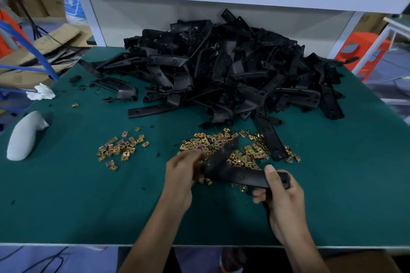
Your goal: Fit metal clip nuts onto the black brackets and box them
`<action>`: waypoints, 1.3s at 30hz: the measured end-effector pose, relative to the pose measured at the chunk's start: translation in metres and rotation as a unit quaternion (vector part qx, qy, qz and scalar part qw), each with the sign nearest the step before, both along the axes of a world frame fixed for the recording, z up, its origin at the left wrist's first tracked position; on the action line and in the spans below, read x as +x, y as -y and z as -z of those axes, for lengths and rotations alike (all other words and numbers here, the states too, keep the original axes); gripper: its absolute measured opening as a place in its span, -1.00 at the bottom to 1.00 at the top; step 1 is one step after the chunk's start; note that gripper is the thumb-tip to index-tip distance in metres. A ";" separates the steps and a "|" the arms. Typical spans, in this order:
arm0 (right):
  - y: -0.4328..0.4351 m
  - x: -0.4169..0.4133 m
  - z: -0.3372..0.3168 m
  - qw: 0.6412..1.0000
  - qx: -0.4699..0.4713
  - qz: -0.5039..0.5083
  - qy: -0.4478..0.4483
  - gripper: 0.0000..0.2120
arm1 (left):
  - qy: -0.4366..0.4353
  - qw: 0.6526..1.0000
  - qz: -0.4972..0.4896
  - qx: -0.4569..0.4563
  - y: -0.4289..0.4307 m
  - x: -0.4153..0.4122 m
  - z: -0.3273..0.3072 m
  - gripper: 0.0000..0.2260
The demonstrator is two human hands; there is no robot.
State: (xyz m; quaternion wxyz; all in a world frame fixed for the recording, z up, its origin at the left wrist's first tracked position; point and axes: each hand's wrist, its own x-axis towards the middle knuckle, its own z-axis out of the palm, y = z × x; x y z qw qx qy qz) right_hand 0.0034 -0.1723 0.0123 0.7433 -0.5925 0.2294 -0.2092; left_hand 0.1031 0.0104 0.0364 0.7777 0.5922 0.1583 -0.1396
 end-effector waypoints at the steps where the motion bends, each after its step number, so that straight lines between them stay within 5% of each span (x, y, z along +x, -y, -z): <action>1: 0.000 -0.001 0.000 1.000 0.006 0.003 0.001 -0.65 | -0.004 1.000 -0.027 -0.007 -0.006 0.005 -0.003 -0.86; 8: -0.001 0.001 -0.003 1.000 0.016 0.009 0.013 -0.70 | 0.116 0.986 0.077 0.096 -0.028 -0.001 -0.020 -0.72; 23: -0.002 0.000 -0.003 1.000 0.018 -0.001 0.012 -0.69 | 0.063 0.991 0.115 0.025 -0.019 -0.018 -0.017 -0.76; 34: -0.004 0.002 -0.002 1.000 -0.004 0.012 0.002 -0.69 | 0.085 0.984 0.145 0.064 -0.020 -0.023 -0.009 -0.78; 37: -0.003 0.002 0.000 1.000 -0.009 0.013 0.002 -0.69 | 0.181 0.949 0.170 0.194 -0.024 -0.027 -0.005 -0.85; 39: -0.003 0.001 0.002 1.000 -0.016 0.011 0.004 -0.68 | 0.282 0.876 0.205 0.333 -0.031 -0.029 -0.002 -0.86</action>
